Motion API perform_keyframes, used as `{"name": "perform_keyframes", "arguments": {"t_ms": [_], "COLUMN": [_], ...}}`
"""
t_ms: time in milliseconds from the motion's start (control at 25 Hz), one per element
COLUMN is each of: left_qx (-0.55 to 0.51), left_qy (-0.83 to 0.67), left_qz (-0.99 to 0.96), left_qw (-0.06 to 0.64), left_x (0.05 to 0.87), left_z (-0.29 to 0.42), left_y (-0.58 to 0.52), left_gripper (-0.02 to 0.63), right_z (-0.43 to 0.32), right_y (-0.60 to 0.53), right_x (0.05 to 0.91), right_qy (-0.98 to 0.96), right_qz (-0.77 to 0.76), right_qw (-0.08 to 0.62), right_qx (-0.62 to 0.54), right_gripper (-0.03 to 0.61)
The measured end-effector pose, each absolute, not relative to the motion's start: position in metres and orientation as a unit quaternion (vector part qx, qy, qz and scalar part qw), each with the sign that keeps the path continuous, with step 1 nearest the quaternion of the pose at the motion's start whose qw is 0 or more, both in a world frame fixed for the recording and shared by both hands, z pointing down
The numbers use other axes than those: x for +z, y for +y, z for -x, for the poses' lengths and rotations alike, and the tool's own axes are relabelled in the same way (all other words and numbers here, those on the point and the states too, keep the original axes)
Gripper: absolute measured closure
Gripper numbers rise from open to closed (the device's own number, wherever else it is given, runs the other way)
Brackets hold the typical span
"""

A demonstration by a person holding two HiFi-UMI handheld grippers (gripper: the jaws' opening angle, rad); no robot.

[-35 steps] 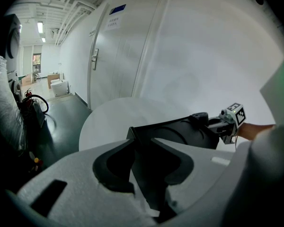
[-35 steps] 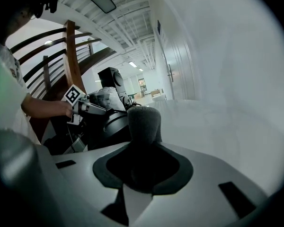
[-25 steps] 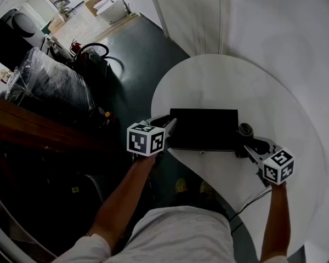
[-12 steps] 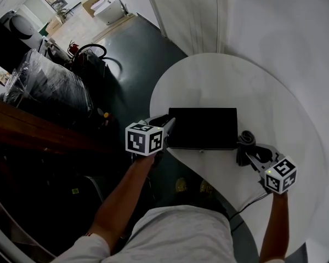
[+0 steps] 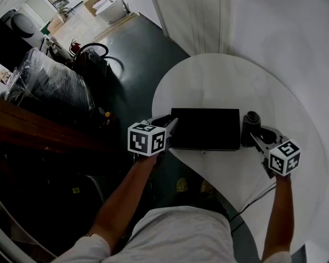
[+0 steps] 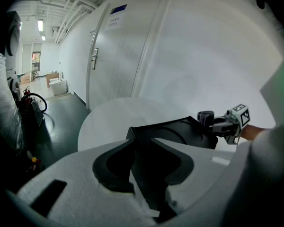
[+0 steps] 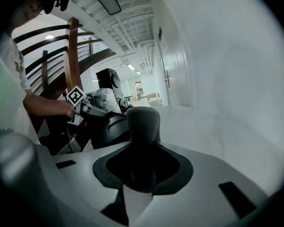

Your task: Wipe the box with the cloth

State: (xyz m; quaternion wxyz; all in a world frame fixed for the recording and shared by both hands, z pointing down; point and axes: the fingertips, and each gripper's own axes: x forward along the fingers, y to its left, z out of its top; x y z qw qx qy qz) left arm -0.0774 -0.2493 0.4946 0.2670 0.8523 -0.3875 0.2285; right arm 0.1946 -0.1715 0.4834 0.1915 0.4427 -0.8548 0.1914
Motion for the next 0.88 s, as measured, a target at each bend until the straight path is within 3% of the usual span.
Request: {"name": "perform_keyframes", "arguments": {"t_ms": [880], "left_qx": [0.229], "left_qy": [-0.393], "left_qz": [-0.85], "left_qw": [0.265], "left_x": [0.494], "left_z": [0.078], "left_y": [-0.25], "left_gripper": [0.502], "right_z": [-0.182], "right_y": [-0.201], "right_x": [0.506], "right_qy": [-0.862], "right_qz": [-0.416], "right_qw": [0.199], "right_qx": [0.213], "right_gripper": [0.482]}}
